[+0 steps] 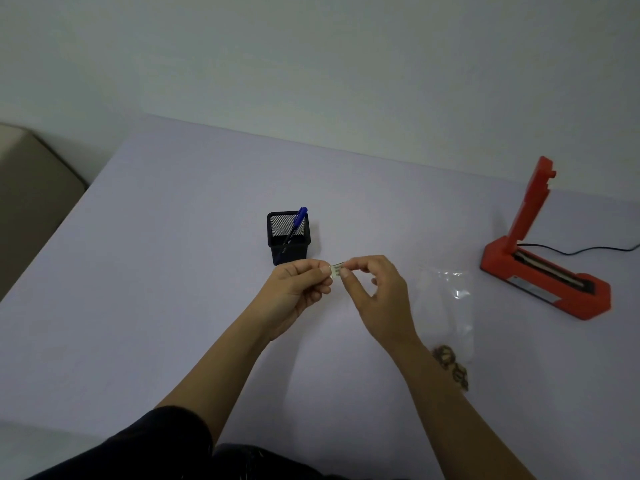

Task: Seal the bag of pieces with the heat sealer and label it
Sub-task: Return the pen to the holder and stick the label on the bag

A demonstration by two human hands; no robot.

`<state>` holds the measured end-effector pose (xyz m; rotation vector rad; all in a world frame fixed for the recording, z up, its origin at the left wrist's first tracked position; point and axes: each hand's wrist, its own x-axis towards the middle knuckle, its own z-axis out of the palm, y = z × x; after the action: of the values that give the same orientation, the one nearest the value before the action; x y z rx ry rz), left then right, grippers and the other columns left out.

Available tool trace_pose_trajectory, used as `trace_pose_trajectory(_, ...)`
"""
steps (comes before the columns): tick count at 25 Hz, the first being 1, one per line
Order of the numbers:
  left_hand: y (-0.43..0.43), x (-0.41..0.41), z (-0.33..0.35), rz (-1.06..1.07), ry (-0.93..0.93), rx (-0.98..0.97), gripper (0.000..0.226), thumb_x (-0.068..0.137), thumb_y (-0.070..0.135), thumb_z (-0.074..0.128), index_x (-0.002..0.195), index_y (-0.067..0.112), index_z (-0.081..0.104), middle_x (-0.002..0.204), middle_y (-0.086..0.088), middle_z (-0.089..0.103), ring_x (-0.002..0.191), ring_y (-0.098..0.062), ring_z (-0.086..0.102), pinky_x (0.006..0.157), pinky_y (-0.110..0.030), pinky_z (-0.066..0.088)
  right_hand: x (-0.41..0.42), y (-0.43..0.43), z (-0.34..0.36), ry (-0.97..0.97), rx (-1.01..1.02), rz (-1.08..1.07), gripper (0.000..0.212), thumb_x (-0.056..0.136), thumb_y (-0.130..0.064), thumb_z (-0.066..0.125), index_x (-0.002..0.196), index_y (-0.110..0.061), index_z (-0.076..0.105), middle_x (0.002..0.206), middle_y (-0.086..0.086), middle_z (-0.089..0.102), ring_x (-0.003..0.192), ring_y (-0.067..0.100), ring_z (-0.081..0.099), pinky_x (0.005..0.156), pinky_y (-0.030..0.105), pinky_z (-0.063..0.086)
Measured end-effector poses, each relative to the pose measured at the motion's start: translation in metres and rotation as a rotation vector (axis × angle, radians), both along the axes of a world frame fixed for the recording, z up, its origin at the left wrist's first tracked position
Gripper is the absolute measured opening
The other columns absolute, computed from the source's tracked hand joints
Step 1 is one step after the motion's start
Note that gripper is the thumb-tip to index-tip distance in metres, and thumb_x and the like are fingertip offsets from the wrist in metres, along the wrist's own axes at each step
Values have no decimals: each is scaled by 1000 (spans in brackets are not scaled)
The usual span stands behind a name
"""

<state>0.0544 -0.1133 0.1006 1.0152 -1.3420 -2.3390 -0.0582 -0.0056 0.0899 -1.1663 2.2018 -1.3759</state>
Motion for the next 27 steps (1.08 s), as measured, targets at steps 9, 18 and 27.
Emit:
trace_pose_trajectory(9,-2,2,0,-122,38,-27,21,96,4,44,85,8,62,69,-1,62,66,-7,58,61,-15,48,-3,6,7,-438,17,89,18,89,-12,61,104,-22,60,98,-1,69,87,15,66,78,23,54)
trace_pose_trajectory(18,1,2,1,-167,12,-124,20,95,8,48,90,11,67,68,3,64,65,-5,58,65,-16,49,0,7,13,-488,-36,68,13,88,-5,61,99,-11,65,61,-22,63,58,-4,56,58,9,44)
trace_pose_trajectory(27,7,0,-5,30,-5,-350,11,91,9,55,96,16,62,75,0,67,74,-11,64,72,-19,53,3,5,13,-517,-61,27,10,85,-5,64,91,-14,65,72,-8,65,60,0,58,57,12,46)
